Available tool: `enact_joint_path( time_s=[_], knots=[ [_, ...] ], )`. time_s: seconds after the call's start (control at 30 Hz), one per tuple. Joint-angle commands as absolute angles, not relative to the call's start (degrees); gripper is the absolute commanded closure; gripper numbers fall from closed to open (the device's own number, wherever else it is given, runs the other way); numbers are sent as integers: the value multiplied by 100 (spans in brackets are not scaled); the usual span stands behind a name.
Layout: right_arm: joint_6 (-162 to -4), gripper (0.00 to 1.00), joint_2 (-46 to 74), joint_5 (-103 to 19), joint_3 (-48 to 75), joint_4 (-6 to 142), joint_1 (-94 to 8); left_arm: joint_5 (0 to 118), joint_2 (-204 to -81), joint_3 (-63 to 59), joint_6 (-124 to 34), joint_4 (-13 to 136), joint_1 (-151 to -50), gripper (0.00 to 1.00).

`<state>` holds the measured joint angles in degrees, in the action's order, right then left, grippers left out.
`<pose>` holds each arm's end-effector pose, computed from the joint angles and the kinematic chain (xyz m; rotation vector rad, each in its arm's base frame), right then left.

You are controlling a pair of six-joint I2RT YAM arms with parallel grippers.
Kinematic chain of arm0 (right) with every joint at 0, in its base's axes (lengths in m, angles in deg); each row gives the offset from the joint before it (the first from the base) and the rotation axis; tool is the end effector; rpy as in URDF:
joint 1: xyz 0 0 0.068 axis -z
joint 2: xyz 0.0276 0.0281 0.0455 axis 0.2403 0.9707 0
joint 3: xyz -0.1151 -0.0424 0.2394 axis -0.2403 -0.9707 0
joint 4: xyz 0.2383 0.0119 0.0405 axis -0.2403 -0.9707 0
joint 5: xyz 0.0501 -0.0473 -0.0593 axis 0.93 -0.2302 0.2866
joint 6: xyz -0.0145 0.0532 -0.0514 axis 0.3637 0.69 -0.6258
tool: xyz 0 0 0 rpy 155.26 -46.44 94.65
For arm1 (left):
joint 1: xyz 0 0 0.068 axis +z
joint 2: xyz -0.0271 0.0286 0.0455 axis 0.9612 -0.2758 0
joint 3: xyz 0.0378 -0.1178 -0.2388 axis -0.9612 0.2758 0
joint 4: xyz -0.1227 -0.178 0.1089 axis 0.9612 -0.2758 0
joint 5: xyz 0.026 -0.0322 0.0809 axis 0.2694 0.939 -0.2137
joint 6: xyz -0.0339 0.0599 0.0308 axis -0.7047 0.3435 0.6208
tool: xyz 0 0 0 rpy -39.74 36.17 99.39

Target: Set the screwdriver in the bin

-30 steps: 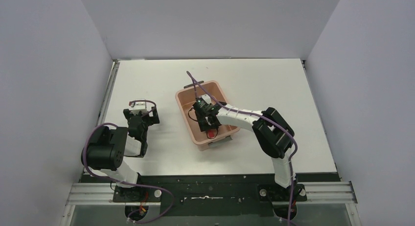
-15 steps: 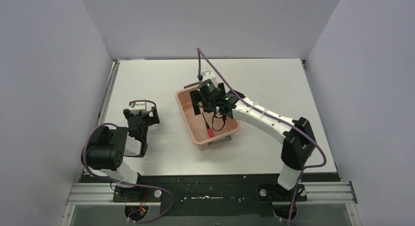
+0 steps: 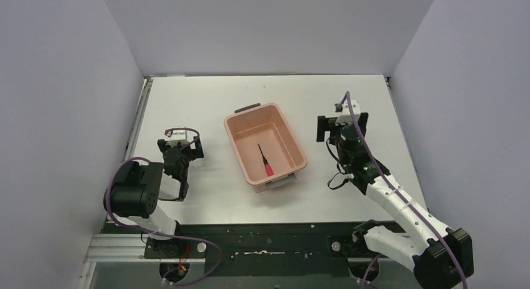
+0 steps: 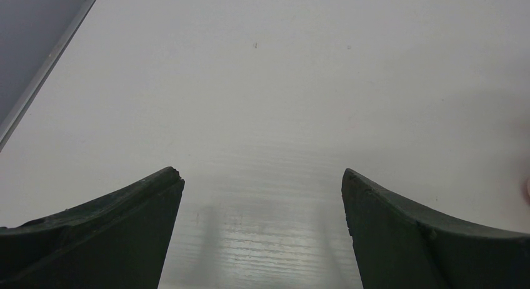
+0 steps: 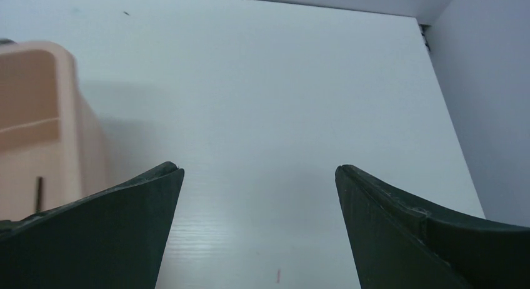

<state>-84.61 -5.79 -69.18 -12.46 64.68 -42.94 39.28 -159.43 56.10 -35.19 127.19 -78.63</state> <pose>0.2339 0.1051 0.3198 -0.1350 1.8180 0.1024 0.2699 -0.0093 0.1402 -0.1054 1.7512 0.0861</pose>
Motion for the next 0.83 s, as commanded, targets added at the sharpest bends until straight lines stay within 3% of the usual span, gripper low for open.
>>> enact_joint_path(
  time_s=[0.0,0.13,0.43,0.8],
  knots=[
    [-9348,0,-1533,-6469,-3218,9109,-3531,4015,-15905,5575,-3468,12866,-7830,3],
    [-9257,0,-2123,-6609,-4741,9933,-3109,4016,-15895,5575,-3467,12870,-7829,3],
    [-9025,0,-2113,-6851,-6405,11726,-2947,4009,-15901,5570,-3456,12864,-7830,3],
    [-9163,0,-1439,-6407,-6394,12291,-2907,4018,-15896,5570,-3471,12862,-7830,3]
  ],
)
